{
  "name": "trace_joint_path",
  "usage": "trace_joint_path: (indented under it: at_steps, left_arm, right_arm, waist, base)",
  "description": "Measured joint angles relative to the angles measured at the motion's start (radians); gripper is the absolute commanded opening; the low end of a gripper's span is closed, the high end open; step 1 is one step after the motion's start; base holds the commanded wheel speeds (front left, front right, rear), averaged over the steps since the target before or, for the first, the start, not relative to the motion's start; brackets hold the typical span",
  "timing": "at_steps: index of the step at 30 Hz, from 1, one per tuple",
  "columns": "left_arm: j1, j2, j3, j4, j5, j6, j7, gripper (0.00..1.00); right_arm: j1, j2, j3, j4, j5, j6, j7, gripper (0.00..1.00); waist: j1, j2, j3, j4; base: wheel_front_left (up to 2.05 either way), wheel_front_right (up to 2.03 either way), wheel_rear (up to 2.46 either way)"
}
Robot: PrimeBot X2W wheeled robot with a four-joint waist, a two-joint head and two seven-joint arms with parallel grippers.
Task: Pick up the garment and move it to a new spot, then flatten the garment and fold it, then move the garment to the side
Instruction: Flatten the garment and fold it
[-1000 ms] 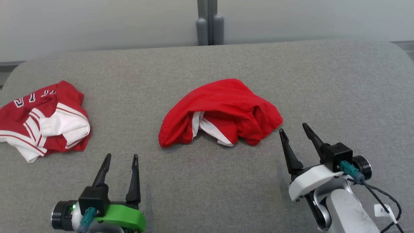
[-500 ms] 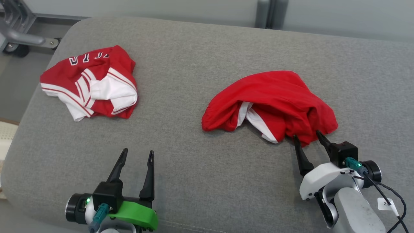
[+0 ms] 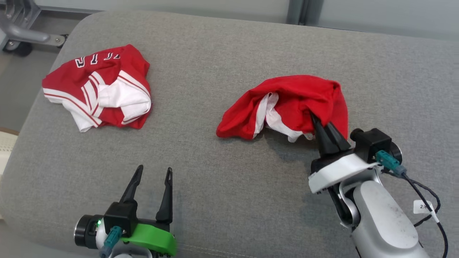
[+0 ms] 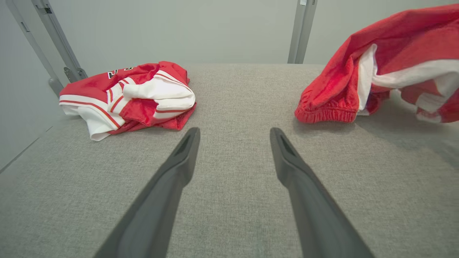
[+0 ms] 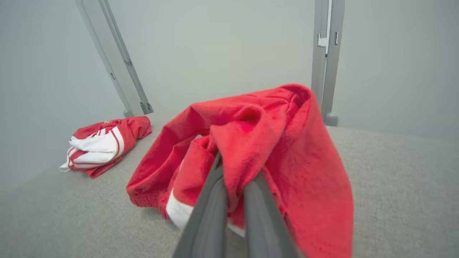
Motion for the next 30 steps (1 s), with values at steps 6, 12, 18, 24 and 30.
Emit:
trace_joint_path:
  at_steps: [6, 12, 18, 24, 30]
  left_arm:
    - [0.000, 0.000, -0.022, 0.010, -0.008, -0.001, 0.000, 1.00]
    - [0.000, 0.000, -0.045, 0.024, -0.017, -0.001, 0.000, 1.00]
    - [0.007, 0.000, -0.051, 0.051, -0.026, 0.000, 0.000, 1.00]
    - [0.011, 0.000, -0.046, 0.061, -0.027, 0.005, 0.000, 1.00]
    - [0.005, 0.000, -0.051, 0.058, -0.031, 0.000, 0.000, 1.00]
  right_arm:
    - [-0.042, -0.014, -0.004, -0.122, 0.079, 0.000, 0.000, 0.00]
    - [-0.081, -0.092, -0.049, -0.063, 0.073, 0.000, 0.000, 0.00]
    - [-0.106, -0.172, -0.171, 0.163, 0.019, 0.000, 0.000, 1.00]
    - [-0.121, -0.177, -0.369, 0.234, -0.114, 0.000, 0.000, 1.00]
    - [-0.098, -0.136, -0.421, 0.179, -0.183, 0.000, 0.000, 1.00]
  waist:
    - [0.0000, 0.0000, -0.025, -0.065]
    - [0.0000, 0.0000, -0.052, -0.098]
    - [0.0000, 0.0000, -0.042, -0.078]
    - [0.0000, 0.0000, -0.033, -0.075]
    - [0.0000, 0.0000, -0.038, -0.114]
  base:
    - [0.00, 0.00, 0.00]
    - [0.00, 0.00, 0.00]
    - [0.00, 0.00, 0.00]
    - [0.00, 0.00, 0.00]
    - [0.00, 0.00, 0.00]
